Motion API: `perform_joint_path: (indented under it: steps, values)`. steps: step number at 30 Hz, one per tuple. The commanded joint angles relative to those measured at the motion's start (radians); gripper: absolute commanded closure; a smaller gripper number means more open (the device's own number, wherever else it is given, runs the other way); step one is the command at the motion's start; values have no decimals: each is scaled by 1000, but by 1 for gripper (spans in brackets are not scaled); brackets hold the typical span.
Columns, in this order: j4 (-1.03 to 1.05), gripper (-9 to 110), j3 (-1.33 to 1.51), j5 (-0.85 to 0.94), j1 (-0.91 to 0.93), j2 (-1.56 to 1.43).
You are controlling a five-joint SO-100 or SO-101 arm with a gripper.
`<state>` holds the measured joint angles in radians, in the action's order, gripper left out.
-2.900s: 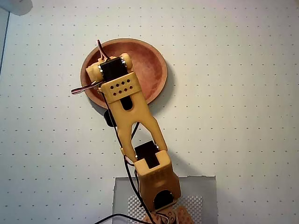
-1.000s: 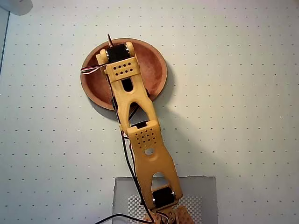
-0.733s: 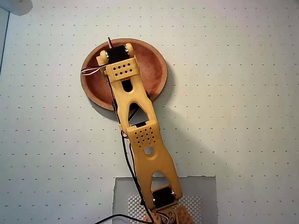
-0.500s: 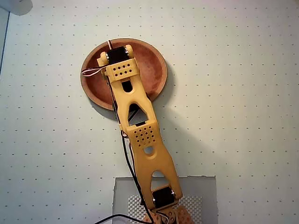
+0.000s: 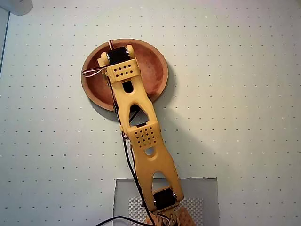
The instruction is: Grasp a clothespin and put it in the bowl.
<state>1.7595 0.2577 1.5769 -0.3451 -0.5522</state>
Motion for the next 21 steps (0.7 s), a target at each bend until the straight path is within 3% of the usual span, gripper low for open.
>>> perform_joint_path:
  steps: [1,21]
  values:
    - [-5,86,-57,34,6,-34]
    - [35,86,78,25,25,-319]
